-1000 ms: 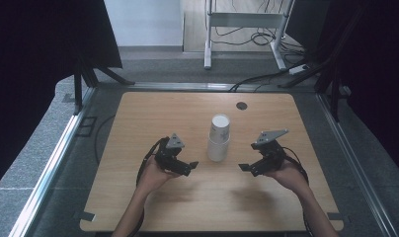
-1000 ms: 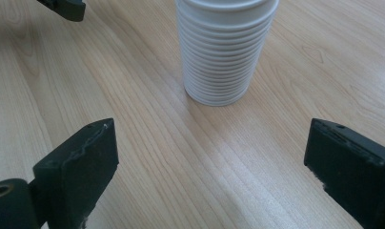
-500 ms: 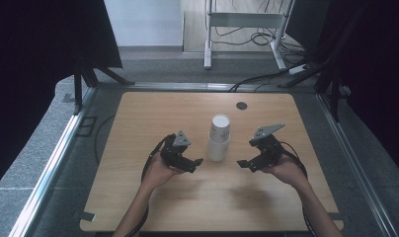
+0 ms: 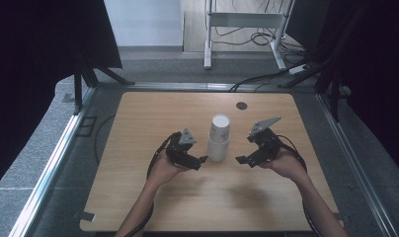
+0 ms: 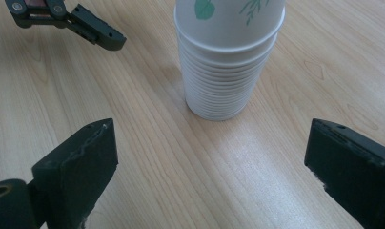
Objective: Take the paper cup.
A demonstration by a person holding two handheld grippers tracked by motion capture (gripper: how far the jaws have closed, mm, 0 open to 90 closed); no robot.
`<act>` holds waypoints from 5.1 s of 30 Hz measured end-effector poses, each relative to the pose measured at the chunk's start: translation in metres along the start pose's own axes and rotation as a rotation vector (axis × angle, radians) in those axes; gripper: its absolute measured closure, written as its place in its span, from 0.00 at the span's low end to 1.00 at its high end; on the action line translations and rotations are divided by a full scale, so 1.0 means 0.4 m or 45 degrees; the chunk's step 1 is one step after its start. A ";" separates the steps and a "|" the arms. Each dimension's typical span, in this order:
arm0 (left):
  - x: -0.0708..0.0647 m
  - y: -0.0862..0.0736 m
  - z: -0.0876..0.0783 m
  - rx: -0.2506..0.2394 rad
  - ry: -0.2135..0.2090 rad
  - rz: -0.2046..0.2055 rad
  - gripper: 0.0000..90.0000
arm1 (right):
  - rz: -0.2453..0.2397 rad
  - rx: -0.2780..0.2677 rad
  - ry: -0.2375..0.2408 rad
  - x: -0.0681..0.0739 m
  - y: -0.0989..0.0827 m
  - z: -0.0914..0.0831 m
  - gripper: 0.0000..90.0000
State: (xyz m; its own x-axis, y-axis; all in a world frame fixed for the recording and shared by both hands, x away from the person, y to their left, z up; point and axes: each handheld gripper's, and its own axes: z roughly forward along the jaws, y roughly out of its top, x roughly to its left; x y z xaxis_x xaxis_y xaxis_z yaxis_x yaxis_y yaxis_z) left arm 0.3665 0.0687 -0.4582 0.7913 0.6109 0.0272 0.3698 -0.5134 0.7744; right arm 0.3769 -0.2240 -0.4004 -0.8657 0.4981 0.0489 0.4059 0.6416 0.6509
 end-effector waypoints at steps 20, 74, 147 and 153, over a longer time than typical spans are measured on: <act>-0.001 0.035 0.024 -0.022 -0.016 0.025 0.07 | -0.027 0.074 -0.013 -0.006 0.082 -0.011 0.08; 0.003 0.081 0.090 -0.077 -0.087 -0.042 0.16 | -0.073 0.396 -0.028 -0.026 0.329 0.023 0.20; -0.009 0.083 0.098 -0.122 -0.074 -0.005 0.25 | -0.140 0.608 0.007 -0.005 0.462 0.035 0.38; -0.009 0.083 0.097 -0.118 -0.074 0.000 0.25 | -0.133 0.574 0.014 -0.003 0.474 0.013 0.38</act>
State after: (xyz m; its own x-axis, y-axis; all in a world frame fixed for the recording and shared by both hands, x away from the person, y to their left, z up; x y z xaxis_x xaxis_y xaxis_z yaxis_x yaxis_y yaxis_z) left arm 0.3948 0.0260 -0.4571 0.8191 0.5736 -0.0073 0.3250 -0.4536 0.8298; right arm 0.4564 -0.0999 -0.2811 -0.9109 0.4125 0.0099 0.4008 0.8790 0.2583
